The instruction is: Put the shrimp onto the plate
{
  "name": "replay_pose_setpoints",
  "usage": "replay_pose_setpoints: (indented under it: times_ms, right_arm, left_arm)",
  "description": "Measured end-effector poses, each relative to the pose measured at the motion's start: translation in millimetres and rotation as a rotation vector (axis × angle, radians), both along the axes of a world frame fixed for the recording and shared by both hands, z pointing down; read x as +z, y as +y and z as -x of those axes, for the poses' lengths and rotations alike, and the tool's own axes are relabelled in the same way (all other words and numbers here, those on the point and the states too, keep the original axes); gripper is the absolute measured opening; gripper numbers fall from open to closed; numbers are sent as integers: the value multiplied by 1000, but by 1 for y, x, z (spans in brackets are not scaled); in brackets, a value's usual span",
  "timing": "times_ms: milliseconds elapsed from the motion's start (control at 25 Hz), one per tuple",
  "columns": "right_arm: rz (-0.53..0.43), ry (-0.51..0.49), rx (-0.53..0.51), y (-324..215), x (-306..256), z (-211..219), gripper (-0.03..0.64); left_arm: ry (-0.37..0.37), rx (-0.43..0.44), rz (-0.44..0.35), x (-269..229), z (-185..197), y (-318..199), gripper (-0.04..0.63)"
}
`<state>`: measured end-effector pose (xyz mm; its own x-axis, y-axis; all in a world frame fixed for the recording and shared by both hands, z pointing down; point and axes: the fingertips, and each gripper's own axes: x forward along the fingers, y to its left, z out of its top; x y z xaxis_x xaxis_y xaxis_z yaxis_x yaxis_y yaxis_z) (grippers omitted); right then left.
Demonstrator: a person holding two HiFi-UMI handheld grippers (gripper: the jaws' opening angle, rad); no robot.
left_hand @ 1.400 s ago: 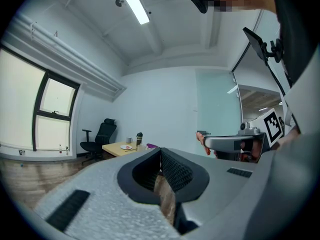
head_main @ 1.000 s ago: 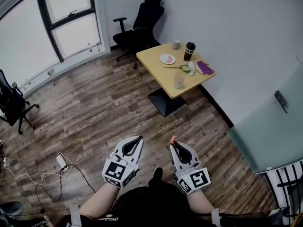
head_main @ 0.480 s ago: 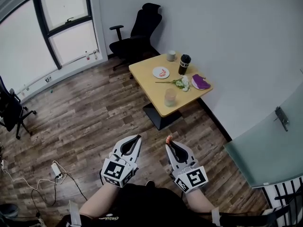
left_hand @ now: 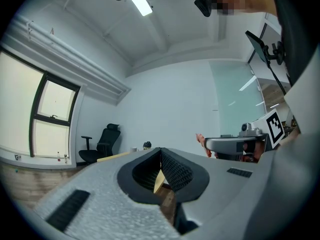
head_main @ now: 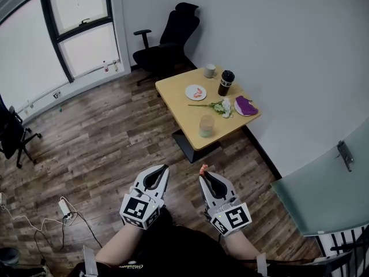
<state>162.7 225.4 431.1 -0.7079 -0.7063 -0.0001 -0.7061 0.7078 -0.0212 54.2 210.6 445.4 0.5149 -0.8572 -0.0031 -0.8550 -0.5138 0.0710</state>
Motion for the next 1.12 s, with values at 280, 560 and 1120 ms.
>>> replay_pose_setpoints:
  times_ms: [280, 560, 1120]
  right_arm:
    - [3, -1, 16, -52, 0, 11, 52]
    - [16, 9, 46, -114, -1, 42, 52]
    - [12, 61, 108, -231, -14, 139, 52]
  left_arm:
    - [-11, 26, -10, -3, 7, -52, 7]
    - [-12, 56, -5, -6, 38, -116, 7]
    - [14, 118, 8, -19, 134, -236, 7]
